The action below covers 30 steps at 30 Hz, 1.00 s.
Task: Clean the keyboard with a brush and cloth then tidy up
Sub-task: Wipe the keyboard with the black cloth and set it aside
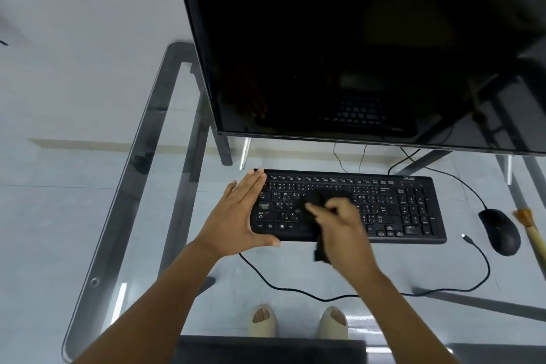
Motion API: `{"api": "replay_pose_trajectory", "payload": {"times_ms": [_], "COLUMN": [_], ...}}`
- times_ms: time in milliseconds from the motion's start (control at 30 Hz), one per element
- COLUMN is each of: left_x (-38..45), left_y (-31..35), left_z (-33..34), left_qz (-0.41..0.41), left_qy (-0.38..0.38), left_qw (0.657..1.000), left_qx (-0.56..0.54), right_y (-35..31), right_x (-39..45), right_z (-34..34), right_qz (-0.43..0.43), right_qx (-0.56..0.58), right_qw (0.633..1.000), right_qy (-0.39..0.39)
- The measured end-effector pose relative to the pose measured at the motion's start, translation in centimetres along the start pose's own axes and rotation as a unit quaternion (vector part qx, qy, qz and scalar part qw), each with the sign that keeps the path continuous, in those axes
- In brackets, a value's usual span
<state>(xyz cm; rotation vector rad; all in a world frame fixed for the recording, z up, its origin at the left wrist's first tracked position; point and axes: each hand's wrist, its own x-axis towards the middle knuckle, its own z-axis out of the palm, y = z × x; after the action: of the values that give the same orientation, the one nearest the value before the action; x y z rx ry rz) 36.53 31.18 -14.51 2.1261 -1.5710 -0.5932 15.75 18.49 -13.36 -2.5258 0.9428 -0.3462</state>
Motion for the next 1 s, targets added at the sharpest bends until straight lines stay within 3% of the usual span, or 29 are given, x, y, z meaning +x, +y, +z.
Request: {"api": "replay_pose_trajectory", "payload": {"times_ms": [100,200,267,300,400,467,500,600,633,667,800,867,933,1000], "left_x": [0.0,0.0,0.0,0.1,0.0,-0.1,-0.1,0.0,0.1,0.1,0.1,-0.1,-0.2,0.0], "left_y": [0.0,-0.5,-0.5,-0.5,-0.2,-0.3,-0.5,-0.8,-0.8,-0.7,-0.5,-0.7,-0.9,-0.8], "left_z": [0.2,0.4,0.3,0.1,-0.1,0.0,0.0,0.2,0.2,0.1,-0.1,0.0,0.2,-0.1], "left_qz": [-0.001,0.009,0.013,0.009,0.005,0.005,0.005,0.014,0.017,0.016,0.008,0.007,0.013,0.000], "left_qy": [0.009,0.012,0.011,0.009,-0.003,0.000,0.004,0.007,0.002,-0.003,-0.005,0.003,0.000,-0.006], "left_qw": [1.000,1.000,1.000,1.000,1.000,1.000,1.000,1.000,1.000,1.000,1.000,1.000,1.000,0.999], "left_qx": [0.007,0.006,0.005,0.000,-0.011,-0.012,-0.013,-0.003,0.001,0.002,-0.010,-0.013,-0.020,-0.043], "right_y": [-1.6,-6.6,-6.9,-6.1,-2.2,-2.6,-4.2,-8.1,-7.3,-6.4,-3.6,-6.0,-7.8,-7.0], "right_x": [-0.7,-0.7,0.9,1.6,3.1,2.9,2.6,0.8,1.4,2.5,6.1,4.7,2.2,2.4], "right_z": [1.0,3.3,3.2,2.5,1.5,2.1,2.6,3.0,2.8,2.1,1.9,2.6,3.0,2.6], "right_qz": [-0.006,-0.125,-0.137,-0.104,0.062,0.108,0.095,-0.123,-0.150,-0.130,0.051,0.005,-0.125,-0.190], "right_qx": [-0.013,0.008,0.003,0.007,-0.027,-0.026,-0.027,-0.023,-0.032,-0.021,-0.043,-0.003,0.023,-0.029], "right_qw": [0.999,0.992,0.990,0.994,0.994,0.988,0.992,0.990,0.985,0.988,0.997,1.000,0.984,0.972], "right_qy": [0.040,-0.027,-0.044,-0.038,0.081,0.109,0.082,-0.062,-0.081,-0.084,0.048,-0.011,-0.122,-0.136]}}
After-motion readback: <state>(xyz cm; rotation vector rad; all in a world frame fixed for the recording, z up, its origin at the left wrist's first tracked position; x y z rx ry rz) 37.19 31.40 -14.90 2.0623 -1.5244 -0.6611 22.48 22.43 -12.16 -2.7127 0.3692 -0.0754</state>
